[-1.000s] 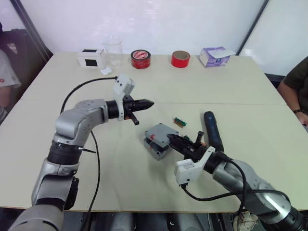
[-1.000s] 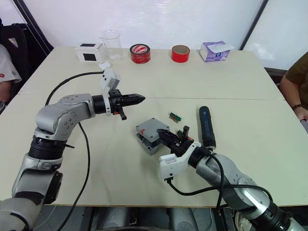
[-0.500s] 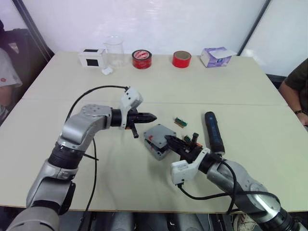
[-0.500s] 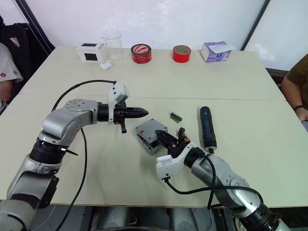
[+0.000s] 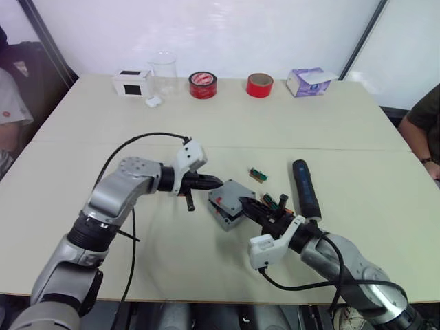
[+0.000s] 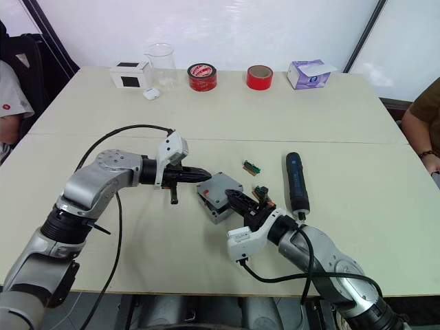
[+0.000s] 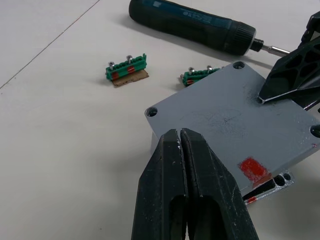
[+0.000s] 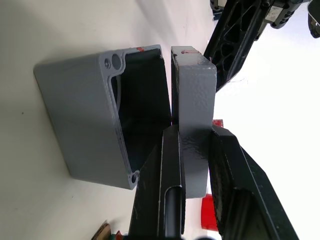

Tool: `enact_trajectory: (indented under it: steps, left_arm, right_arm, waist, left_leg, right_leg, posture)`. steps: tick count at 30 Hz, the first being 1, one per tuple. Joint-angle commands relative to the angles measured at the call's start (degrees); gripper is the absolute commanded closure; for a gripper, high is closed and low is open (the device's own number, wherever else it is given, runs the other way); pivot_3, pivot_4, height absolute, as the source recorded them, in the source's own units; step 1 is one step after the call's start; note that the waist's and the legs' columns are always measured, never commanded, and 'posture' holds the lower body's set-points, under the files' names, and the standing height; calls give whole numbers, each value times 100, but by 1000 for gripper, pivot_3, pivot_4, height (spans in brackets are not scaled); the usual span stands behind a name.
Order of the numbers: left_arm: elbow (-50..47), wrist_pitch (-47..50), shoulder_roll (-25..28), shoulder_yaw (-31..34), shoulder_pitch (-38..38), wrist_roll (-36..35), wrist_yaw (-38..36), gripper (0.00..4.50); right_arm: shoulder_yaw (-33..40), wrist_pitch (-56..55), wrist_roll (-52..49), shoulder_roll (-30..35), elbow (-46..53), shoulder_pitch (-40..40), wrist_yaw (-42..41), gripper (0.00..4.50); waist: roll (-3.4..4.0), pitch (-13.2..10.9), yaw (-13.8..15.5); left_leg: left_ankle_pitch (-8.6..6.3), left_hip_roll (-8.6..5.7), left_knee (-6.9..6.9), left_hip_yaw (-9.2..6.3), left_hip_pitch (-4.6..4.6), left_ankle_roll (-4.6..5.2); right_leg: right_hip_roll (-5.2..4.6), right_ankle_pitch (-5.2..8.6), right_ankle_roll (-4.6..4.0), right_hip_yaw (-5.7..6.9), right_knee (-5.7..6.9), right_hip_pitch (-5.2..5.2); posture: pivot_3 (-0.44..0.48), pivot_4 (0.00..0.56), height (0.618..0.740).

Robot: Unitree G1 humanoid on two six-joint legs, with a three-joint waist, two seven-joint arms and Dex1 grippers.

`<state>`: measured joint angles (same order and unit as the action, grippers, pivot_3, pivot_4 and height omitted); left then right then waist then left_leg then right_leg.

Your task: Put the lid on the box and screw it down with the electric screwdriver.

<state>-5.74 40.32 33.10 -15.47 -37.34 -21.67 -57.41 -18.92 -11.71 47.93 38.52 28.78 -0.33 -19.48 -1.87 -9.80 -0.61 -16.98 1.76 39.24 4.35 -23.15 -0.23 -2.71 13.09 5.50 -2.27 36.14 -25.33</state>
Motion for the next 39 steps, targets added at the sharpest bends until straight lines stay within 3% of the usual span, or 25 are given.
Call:
enact_trajectory:
  steps: [1, 11, 17, 25, 27, 29, 32, 33, 39]
  left_arm:
    - [-114, -212, -14, -53, -50, 103, -105, 4463]
    - [-81, -628, -26, -452, -14, 521, -301, 4463]
    - [131, -1009, -127, -796, -71, 990, -331, 4463]
    - [293, -1209, -143, -1123, -13, 1400, -528, 4463]
    - [328, -1270, -154, -1202, 31, 1511, -533, 4500]
    - [322, -1287, -174, -1281, 85, 1609, -524, 4500]
    - [337, -1358, -194, -1386, 181, 1778, -497, 4500]
    - [348, -1368, -208, -1405, 216, 1820, -474, 4500]
    - [468, -1586, -205, -1509, 398, 2138, -390, 4500]
  right_arm:
    - [-5, -103, 119, -93, 48, 38, -70, 4369]
    - [23, -19, 403, -338, 188, 148, -360, 4369]
    - [74, 64, 443, -400, 219, 311, -510, 4369]
    - [54, 104, 548, -508, 260, 403, -664, 4369]
    - [76, 105, 546, -511, 262, 449, -669, 3349]
    - [123, 89, 544, -496, 284, 514, -683, 2853]
    - [184, 55, 539, -469, 336, 604, -697, 1586]
    - [201, 91, 538, -471, 365, 637, -747, 1427]
    - [295, 155, 495, -529, 619, 767, -957, 1427]
  waist:
    - [0, 0, 0]
    - [1, 3, 2]
    - [0, 11, 16]
    - [-3, 80, 14]
    - [-6, 105, 22]
    - [-9, 108, 17]
    - [-11, 142, 12]
    - [-11, 146, 13]
    - [-9, 156, 1]
  left_leg:
    - [0, 0, 0, 0, 0, 0]
    - [0, 0, 0, 1, 7, 0]
    - [-11, -1, -2, 1, 85, 17]
    - [-11, -1, -1, 2, 88, 18]
    - [-11, -1, -2, 2, 88, 18]
    - [-12, -1, -2, 2, 90, 19]
    - [-12, 0, -2, 3, 106, 20]
    - [-12, 0, -2, 2, 114, 20]
    - [-34, 3, -8, 2, 195, 54]
  right_leg:
    - [0, 0, 0, 0, 0, 0]
    - [1, 0, 1, 0, 2, 6]
    - [0, 11, -10, 1, -6, 87]
    - [-1, 12, -13, -1, -4, 88]
    - [-1, 12, -13, -1, -4, 89]
    - [-1, 13, -14, -1, -5, 91]
    - [-1, 15, -17, -2, -5, 105]
    - [-1, 21, -28, -2, -4, 114]
    - [-3, 52, -37, -2, -6, 192]
  posture:
    - [0, 150, 740]
    - [0, 150, 740]
    - [0, 150, 740]
    - [0, 150, 740]
    - [0, 150, 740]
    - [0, 150, 740]
    - [0, 150, 740]
    - [0, 150, 740]
    - [0, 150, 740]
